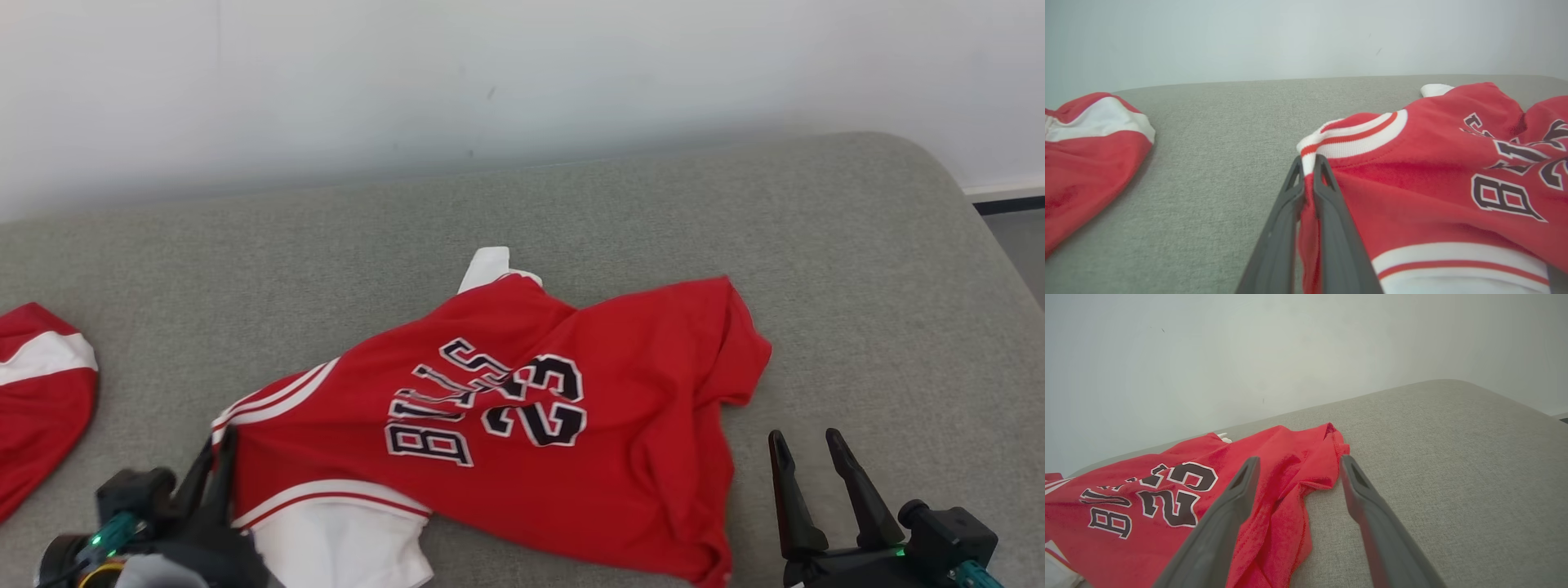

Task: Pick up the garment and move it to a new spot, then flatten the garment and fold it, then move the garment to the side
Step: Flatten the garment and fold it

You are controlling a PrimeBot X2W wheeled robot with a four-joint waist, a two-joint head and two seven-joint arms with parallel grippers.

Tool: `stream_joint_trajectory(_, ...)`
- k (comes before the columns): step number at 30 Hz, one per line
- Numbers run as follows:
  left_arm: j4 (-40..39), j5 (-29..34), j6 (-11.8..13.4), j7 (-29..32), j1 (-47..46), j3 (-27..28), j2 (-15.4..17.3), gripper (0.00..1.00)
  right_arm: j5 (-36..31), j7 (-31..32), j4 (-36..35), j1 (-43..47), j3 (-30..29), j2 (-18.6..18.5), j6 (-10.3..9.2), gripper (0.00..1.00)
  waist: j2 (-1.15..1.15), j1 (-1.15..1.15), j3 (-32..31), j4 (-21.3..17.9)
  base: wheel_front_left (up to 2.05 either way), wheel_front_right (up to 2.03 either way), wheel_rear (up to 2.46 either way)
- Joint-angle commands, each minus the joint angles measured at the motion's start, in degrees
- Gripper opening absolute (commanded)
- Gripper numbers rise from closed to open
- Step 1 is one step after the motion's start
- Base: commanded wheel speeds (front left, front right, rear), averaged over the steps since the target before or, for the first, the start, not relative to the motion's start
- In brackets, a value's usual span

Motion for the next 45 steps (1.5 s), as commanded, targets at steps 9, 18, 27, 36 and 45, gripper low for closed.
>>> stream_joint_trajectory(9,-0.8,2.0,0.1,-0.2,3.1,3.1,-1.6,1.00,0.1,-0.2,0.8,-0.1,0.0,0.6,0.09,1.00,0.00,0.00,-0.2,1.9,0.00,0.00,0.00)
stream_joint_trajectory(18,-14.4,5.0,0.1,-0.2,9.7,11.1,-6.4,1.00,2.0,-0.2,4.9,-0.9,3.4,0.2,0.09,1.00,0.00,0.00,-1.0,4.4,0.00,0.00,0.00)
stream_joint_trajectory(27,-21.5,7.1,0.0,-0.2,18.7,14.2,-12.1,1.00,4.9,-0.1,14.2,-3.5,8.3,0.0,0.09,1.00,0.00,0.00,-1.6,7.3,0.00,0.00,0.00)
stream_joint_trajectory(36,-21.0,6.6,0.0,-0.2,19.7,12.7,-12.8,1.00,6.8,-0.1,20.5,-6.3,11.1,-0.2,0.09,1.00,0.00,0.00,-2.6,9.1,0.00,0.00,0.00)
stream_joint_trajectory(45,-20.6,6.4,0.0,-0.2,20.1,11.6,-13.1,1.00,6.7,-0.1,19.2,-7.5,8.7,-2.2,0.09,0.00,0.00,0.00,-3.1,8.6,0.00,0.00,0.00)
